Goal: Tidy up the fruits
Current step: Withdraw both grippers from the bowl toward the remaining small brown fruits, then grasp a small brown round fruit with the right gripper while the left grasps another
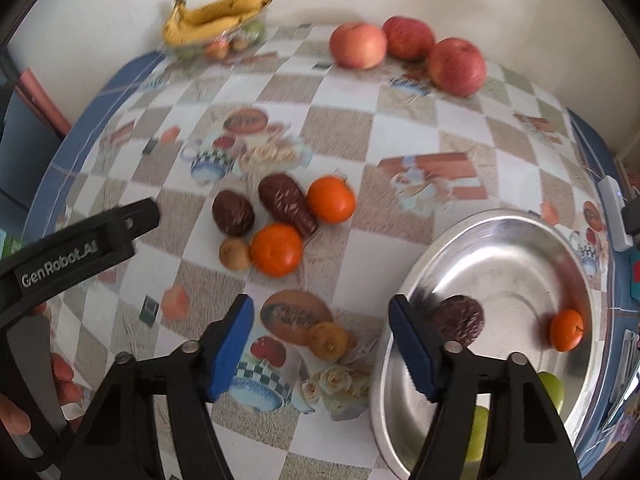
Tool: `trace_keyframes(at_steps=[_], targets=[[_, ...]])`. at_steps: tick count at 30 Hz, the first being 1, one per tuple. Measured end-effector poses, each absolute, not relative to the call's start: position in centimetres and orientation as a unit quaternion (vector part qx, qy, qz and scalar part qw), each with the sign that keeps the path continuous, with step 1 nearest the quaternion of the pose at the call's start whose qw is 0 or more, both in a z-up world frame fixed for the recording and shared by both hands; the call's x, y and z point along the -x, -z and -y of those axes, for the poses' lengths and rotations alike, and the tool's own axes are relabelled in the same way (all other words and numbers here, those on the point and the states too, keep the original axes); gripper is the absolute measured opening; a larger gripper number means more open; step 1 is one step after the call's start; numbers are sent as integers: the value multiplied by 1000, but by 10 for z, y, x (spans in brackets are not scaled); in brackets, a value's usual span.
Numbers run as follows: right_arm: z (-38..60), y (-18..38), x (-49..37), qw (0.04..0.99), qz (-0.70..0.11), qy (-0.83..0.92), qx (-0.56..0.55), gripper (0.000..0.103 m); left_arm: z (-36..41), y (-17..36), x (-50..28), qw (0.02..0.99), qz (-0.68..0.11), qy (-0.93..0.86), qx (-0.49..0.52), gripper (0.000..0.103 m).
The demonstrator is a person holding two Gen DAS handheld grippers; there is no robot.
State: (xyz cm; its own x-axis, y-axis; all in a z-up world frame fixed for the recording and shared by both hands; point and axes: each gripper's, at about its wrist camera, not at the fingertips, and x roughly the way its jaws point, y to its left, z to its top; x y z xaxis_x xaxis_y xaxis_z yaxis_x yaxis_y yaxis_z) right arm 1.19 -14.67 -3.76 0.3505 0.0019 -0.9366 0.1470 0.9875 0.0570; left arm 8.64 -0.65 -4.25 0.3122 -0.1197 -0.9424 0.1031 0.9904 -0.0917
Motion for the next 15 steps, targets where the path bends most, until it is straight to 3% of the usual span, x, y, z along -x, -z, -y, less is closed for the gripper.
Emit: trace_keyframes(at_steps=[15], targets=[[134,61,-13,793,-606,58,5,46,13,56,-88,772,-628,90,34,103]])
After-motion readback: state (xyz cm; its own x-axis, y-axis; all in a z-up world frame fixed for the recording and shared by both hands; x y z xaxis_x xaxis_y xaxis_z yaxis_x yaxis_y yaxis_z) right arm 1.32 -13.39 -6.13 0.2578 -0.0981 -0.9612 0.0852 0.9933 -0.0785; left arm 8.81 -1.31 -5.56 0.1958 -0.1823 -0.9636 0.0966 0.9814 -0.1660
